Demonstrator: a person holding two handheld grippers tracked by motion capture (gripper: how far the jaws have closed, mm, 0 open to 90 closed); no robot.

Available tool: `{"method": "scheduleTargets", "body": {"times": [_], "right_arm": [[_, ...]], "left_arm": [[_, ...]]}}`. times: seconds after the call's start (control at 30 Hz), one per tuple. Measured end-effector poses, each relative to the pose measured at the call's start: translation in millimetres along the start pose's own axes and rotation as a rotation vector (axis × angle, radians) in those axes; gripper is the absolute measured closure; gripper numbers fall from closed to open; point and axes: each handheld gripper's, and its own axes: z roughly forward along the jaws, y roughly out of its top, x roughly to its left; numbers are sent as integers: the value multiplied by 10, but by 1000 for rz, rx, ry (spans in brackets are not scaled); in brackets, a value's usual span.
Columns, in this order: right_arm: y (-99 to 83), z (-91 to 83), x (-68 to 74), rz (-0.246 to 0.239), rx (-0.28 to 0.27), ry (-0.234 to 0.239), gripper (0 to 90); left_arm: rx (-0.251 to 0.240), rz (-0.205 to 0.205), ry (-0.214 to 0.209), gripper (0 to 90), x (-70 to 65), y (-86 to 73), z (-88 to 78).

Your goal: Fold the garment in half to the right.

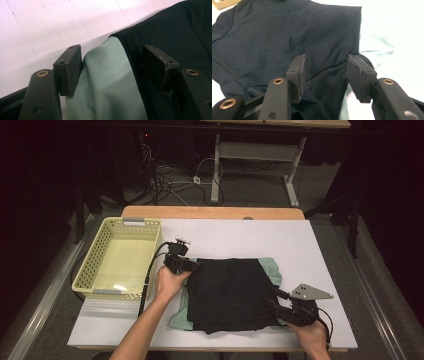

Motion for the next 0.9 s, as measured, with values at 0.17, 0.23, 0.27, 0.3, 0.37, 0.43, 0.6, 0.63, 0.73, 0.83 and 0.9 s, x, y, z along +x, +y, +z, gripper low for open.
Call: {"method": "scheduleTargets", "body": {"times": [0.17, 0.23, 0.27, 0.3, 0.37, 0.43, 0.6, 0.63, 0.73, 0.83, 0.9], "right_arm": [[38, -9, 34, 10, -7, 39, 491], [64, 11, 72, 1, -2, 55, 484], [80, 23, 100, -6, 0, 63, 481], [100, 42, 133, -10, 1, 75, 475], [151, 93, 212, -25, 2, 106, 470], [205, 163, 322, -54, 17, 136, 467], [314, 425, 629, -103, 74, 221, 472], [334, 487, 696, -114, 89, 235, 472], [395, 672, 894, -138, 138, 288, 477], [468, 824, 1090, -130, 184, 347, 485], [514, 906, 1217, -164, 200, 349, 485]], "left_arm": [[5, 9, -20, 389, -5, -14, 16], [13, 21, -36, 469, -28, -12, 27], [15, 23, -47, 513, -37, -9, 31], [19, 22, -57, 555, -36, -6, 34], [25, 16, -77, 602, -24, -4, 31], [23, 13, -88, 641, -23, -4, 26], [15, 23, -93, 701, -46, 5, -5], [13, 22, -95, 708, -49, 7, -11], [12, 31, -97, 719, -57, 11, -34], [10, 35, -97, 725, -67, 25, -40], [12, 39, -96, 726, -71, 36, -40]]}}
